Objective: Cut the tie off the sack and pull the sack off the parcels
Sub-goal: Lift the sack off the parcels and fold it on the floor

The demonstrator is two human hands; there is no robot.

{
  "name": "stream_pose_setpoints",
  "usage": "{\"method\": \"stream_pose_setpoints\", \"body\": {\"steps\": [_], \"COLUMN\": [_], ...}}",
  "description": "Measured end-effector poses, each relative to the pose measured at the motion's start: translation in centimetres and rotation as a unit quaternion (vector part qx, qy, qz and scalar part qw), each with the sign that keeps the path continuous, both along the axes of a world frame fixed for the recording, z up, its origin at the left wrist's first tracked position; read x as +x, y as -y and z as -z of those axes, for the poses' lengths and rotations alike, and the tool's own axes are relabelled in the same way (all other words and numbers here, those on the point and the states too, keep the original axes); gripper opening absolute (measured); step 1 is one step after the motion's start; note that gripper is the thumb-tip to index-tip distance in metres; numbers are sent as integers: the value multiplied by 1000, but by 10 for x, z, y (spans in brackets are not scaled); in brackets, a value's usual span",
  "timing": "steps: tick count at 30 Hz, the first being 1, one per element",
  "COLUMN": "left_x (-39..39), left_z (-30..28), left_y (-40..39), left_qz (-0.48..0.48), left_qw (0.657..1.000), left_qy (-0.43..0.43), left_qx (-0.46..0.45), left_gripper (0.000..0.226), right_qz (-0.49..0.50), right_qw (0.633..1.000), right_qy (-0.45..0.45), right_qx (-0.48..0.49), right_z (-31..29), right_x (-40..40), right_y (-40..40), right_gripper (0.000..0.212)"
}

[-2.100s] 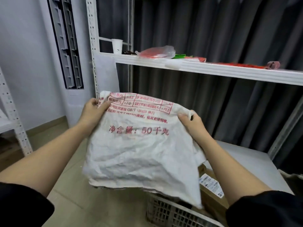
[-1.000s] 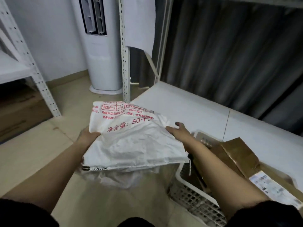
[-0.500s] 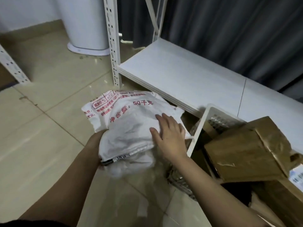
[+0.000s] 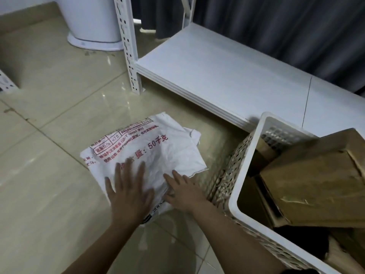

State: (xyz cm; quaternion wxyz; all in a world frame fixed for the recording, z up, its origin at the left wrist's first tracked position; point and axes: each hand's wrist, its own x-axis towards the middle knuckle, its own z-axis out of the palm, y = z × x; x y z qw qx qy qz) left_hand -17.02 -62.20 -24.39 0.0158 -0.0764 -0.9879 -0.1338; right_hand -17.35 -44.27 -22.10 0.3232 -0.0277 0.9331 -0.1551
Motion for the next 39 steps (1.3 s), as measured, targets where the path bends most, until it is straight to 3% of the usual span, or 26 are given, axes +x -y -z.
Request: {"method": "stream_pose_setpoints", "body": {"steps": [3, 5, 8, 11, 15, 20, 25, 27, 30, 33, 35, 39], "left_x": [13, 4, -15, -25, -10, 39, 55, 38, -2, -37, -50, -53], "left_z": [24, 37, 52, 58, 68, 84, 94, 99, 89, 72, 71, 75], "left_y": [-6, -5, 6, 15, 14, 13, 20, 19, 1, -21, -28, -23], "left_qz": [30, 36, 88, 125, 136, 118, 145, 154, 141, 168, 164, 0], "left_qw": [982, 969, 933, 929, 952, 985, 961, 948, 953, 927, 915, 915], "left_qy": [182, 236, 328, 316, 224, 94, 216, 258, 251, 305, 335, 395], "left_qx": [-46, -64, -114, -145, -159, -78, -94, -107, -93, -143, -153, -79], "left_gripper": [85, 92, 108, 107, 115, 67, 82, 79, 78, 66, 57, 67], "right_qz": [17, 14, -32, -44, -11, 10, 0, 1, 5, 19, 31, 35], "right_qw": [997, 992, 992, 995, 992, 991, 993, 993, 992, 986, 994, 999], "right_qy": [-64, -101, -74, 11, 101, 99, 59, 15, -46, -129, -80, -8], "right_qx": [36, 69, 96, 87, 69, 93, 107, 115, 119, 101, 67, 28], "right_z": [3, 6, 17, 31, 53, 62, 60, 57, 57, 60, 60, 46], "right_x": [-3, -1, 7, 9, 7, 10, 8, 8, 10, 11, 9, 3], "right_y": [-4, -9, -14, -18, -27, -36, -29, -25, -16, -6, -5, -8], "right_gripper": [65, 65, 67, 69, 70, 64, 70, 69, 67, 69, 72, 73]}}
